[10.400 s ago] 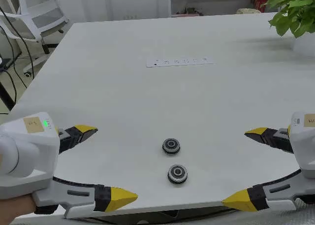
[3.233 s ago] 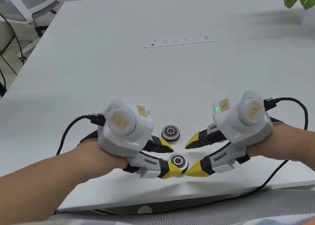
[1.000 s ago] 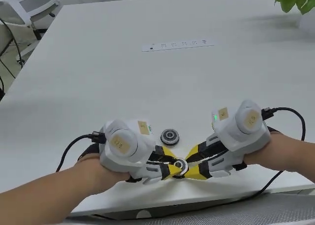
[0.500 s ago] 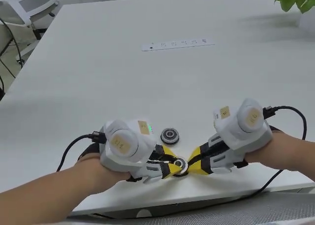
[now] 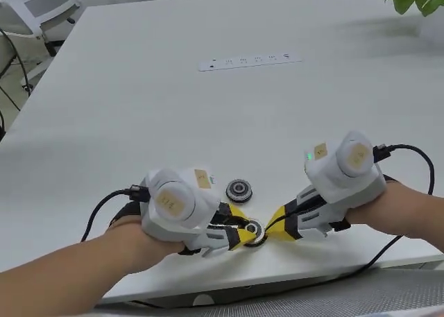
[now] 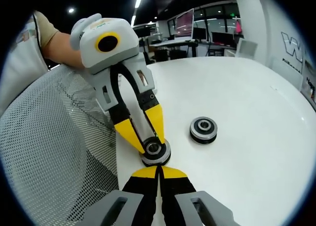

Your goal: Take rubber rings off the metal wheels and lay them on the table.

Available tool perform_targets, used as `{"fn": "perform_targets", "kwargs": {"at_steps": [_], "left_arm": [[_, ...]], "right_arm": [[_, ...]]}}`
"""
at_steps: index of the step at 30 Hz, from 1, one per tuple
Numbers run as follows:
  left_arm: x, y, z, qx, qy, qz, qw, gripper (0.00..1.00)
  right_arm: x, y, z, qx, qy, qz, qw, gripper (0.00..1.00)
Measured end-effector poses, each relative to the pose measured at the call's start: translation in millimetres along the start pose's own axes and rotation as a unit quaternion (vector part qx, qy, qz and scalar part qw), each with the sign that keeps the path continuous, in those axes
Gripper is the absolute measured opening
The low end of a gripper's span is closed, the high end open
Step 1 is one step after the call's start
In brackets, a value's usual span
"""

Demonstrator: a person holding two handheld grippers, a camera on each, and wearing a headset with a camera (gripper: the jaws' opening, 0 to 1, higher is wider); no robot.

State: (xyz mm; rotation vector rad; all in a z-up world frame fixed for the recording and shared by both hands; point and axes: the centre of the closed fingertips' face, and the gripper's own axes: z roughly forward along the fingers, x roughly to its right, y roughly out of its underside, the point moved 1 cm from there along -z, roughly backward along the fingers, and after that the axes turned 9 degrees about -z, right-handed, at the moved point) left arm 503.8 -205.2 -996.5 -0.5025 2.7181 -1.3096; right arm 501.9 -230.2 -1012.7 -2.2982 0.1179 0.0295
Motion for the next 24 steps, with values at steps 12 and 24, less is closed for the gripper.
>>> {"fn": "perform_targets", "kwargs": {"at_steps": [12,24], "left_arm": [[-0.1,-0.1,-0.1,-0.001,-0.002,0.0,1.0,0.13],[-0.8,-0.6,0.2,-0.002,-0.007,0.0,1.0,0.13]], "right_arm": [[3.6,-0.9,-4.0,0.027,-0.003,0.088,0.9957,0.0],[3.4,-8.8,-7.3,0.072,-0.013,0.179,0.9811,0.0]]}}
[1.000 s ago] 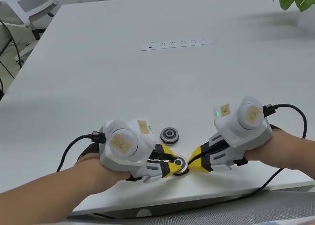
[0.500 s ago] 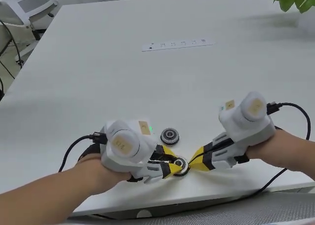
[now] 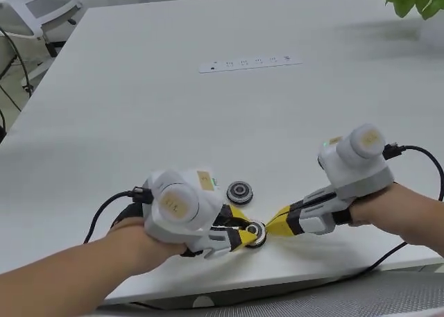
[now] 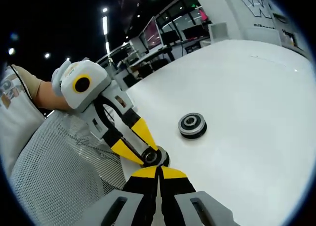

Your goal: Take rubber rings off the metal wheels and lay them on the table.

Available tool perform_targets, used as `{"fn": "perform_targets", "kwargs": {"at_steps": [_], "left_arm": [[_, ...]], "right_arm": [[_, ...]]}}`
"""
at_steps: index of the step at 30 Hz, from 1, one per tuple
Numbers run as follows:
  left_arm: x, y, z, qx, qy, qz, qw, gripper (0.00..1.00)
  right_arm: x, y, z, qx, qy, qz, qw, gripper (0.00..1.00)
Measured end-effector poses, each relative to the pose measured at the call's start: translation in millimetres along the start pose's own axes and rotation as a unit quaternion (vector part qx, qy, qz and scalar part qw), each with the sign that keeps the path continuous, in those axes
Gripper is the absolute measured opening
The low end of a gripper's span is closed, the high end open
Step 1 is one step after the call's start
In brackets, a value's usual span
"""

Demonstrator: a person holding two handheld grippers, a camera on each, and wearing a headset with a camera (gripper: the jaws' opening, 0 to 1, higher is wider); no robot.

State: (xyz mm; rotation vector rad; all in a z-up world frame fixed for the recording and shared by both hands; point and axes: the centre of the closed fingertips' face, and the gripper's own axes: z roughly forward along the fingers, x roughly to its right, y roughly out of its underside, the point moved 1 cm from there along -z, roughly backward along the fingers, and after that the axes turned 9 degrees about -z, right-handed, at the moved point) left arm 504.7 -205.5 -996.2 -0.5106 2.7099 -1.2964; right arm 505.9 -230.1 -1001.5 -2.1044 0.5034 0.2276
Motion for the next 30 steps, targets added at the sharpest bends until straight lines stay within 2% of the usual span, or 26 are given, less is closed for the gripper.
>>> {"fn": "perform_targets", "kwargs": {"at_steps": [11,30], "left_arm": [[-0.5,0.1,0.2,-0.002,-0.004,0.001,1.0,0.13],[-0.8,0.5,0.5,-0.009,-0.009,-0.004,0.9999,0.12]], "right_arm": [[-1.7,-2.6,0.1,0.01,-0.005,0.038,0.9992,0.0],[-6.6,-6.1,0.9,0.024,-0.016,0.07,0.9971,0.0]]}}
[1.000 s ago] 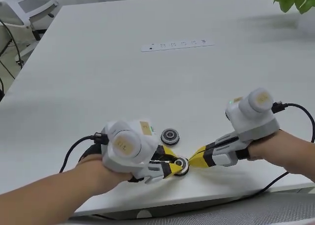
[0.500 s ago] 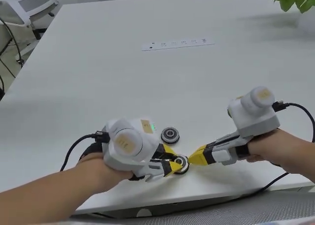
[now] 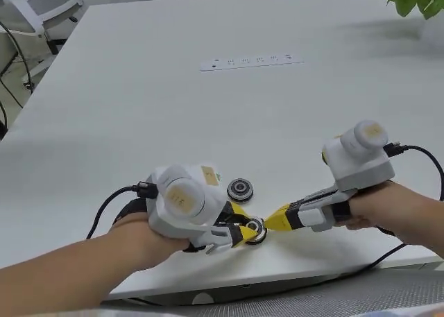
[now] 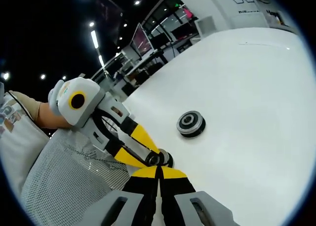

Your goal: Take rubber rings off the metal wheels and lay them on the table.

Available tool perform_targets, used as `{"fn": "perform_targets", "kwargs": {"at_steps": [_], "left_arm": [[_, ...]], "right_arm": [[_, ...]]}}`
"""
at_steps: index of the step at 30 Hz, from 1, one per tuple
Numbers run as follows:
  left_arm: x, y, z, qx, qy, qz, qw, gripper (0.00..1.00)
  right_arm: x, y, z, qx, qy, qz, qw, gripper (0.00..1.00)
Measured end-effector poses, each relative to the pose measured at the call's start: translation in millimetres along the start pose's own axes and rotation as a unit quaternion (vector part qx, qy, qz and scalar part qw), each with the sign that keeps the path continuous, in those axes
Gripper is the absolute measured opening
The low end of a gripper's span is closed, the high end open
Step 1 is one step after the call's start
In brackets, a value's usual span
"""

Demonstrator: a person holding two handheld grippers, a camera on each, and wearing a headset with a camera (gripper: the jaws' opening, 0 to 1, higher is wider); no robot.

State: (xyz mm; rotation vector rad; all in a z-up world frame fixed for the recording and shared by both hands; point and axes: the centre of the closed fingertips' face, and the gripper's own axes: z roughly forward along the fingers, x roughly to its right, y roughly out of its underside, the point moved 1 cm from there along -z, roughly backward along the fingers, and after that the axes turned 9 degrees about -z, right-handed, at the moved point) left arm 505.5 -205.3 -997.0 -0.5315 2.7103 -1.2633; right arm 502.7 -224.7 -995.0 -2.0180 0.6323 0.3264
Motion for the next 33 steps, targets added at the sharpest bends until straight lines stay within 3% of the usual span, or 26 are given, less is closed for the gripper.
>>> {"fn": "perform_targets", "kwargs": {"at_steps": [22,29,31,33], "left_arm": [[0.0,0.1,-0.2,-0.001,-0.002,-0.005,1.0,0.12],[-0.2,-0.1,-0.3,-0.001,-0.002,-0.005,1.0,0.12],[-0.2,-0.1,-0.3,-0.001,-0.003,-0.006,1.0,0.12],[-0.3,-0.2,-0.3,-0.001,-0.003,-0.006,1.0,0.12]], "right_arm": [[-8.4,-5.2,3.2,0.01,-0.019,0.009,0.9997,0.0],[-13.1,-10.6,3.1,0.026,-0.034,0.016,0.999,0.0],[-19.4,-14.3,2.1,0.039,-0.051,0.029,0.9975,0.0],[-18.0,-12.9,1.7,0.035,-0.047,0.022,0.998,0.0]]}}
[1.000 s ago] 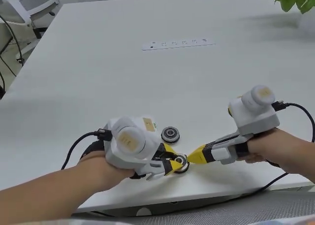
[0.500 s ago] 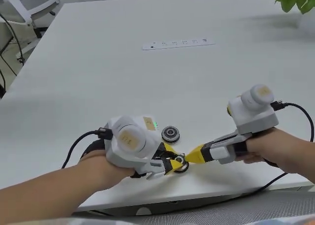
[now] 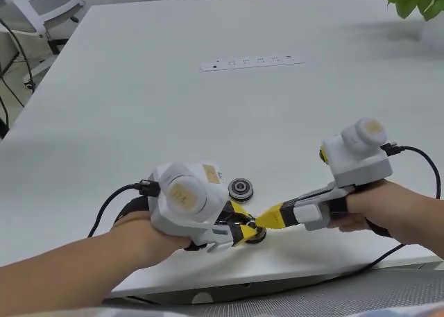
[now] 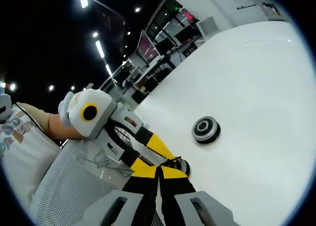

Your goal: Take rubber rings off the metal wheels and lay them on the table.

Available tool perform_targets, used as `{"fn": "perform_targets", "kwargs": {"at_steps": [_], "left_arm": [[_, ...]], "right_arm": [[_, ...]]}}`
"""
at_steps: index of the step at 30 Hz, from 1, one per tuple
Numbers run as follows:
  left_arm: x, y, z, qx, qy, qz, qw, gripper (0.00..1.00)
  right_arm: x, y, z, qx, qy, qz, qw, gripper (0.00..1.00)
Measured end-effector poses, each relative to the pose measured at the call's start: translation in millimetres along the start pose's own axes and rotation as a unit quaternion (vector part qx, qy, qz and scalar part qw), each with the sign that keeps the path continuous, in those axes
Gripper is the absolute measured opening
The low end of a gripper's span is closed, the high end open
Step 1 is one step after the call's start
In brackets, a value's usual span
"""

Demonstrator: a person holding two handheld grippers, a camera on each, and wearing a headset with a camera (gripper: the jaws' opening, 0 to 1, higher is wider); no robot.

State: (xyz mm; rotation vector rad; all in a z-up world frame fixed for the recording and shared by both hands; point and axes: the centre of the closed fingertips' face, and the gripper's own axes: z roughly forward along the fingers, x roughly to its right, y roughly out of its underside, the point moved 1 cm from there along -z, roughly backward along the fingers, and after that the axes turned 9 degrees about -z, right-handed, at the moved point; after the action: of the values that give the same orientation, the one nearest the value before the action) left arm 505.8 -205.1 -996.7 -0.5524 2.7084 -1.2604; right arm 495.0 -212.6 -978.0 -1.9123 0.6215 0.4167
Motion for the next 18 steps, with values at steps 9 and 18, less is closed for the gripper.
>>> {"fn": "perform_targets", "kwargs": {"at_steps": [9,18], "left_arm": [[0.1,-0.2,0.1,0.001,-0.001,0.002,1.0,0.12],[0.2,-0.9,0.3,0.003,0.002,0.008,1.0,0.13]], "right_arm": [[14.8,4.8,-8.8,0.0,0.031,0.01,0.9995,0.0],[14.3,7.8,-6.9,-0.015,0.038,-0.005,0.9992,0.0]]}}
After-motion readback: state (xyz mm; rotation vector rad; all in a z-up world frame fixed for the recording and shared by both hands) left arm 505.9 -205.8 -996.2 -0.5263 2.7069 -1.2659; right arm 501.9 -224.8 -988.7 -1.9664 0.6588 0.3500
